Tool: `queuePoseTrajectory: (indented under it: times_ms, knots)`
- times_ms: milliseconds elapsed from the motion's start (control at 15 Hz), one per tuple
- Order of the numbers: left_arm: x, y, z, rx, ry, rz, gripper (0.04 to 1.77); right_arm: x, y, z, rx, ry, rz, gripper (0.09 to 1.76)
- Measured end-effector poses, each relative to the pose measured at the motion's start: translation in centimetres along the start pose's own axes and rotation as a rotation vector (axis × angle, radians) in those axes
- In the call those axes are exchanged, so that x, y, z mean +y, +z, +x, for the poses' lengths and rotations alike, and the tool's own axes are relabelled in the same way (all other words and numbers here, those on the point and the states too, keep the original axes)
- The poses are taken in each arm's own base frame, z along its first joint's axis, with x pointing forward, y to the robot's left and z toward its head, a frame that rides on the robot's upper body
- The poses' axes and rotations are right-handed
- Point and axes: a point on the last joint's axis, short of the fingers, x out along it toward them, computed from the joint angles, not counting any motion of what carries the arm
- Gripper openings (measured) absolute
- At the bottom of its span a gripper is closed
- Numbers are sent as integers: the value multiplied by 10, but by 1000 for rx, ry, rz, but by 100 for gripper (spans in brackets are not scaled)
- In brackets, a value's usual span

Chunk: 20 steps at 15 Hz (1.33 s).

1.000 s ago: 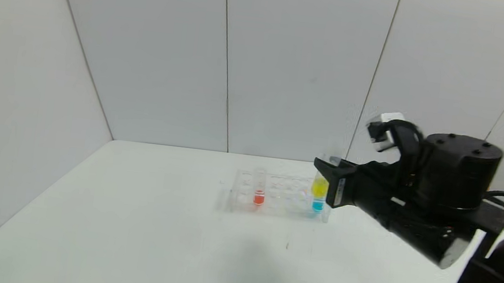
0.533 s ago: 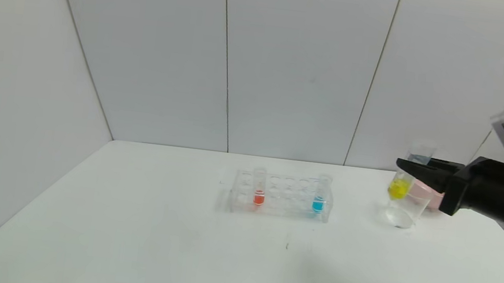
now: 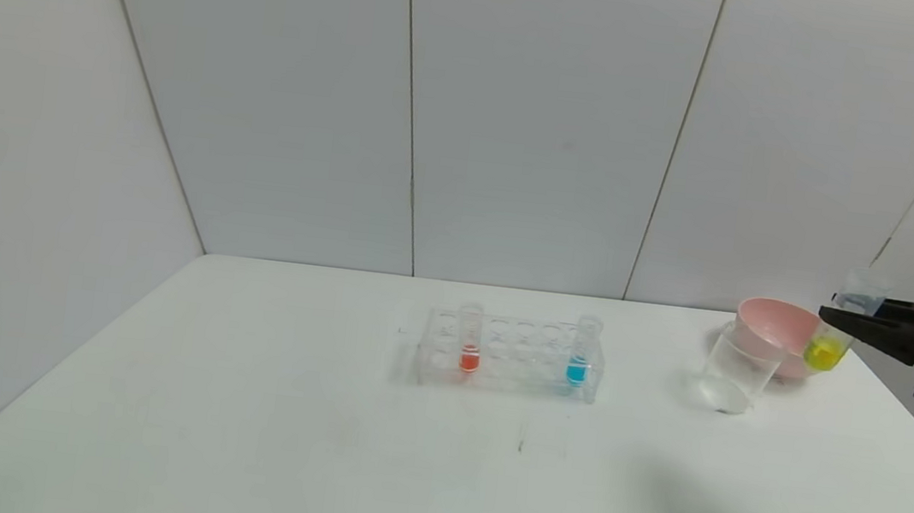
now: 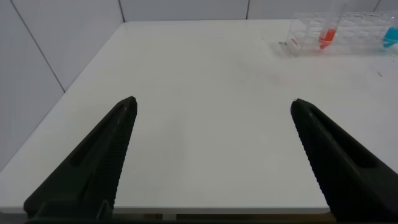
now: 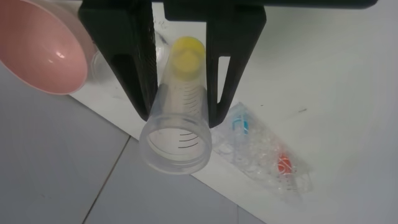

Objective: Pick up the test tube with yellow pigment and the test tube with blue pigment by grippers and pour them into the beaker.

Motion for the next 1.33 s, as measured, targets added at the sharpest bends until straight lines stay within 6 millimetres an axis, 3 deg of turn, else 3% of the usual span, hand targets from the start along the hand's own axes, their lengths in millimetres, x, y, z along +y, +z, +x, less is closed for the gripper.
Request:
queuePoseTrajectory:
  times_ms: [800, 1067, 1333]
  knots:
    - [0, 0, 0, 0, 0, 0, 176, -101, -12, 26, 174, -15, -52, 51]
    - [0, 0, 0, 0, -1, 0, 176, -118, -20, 30, 233, 3, -43, 51]
    - [0, 0, 0, 0, 0, 0, 176, -129, -3, 35, 337, -14, -38, 51]
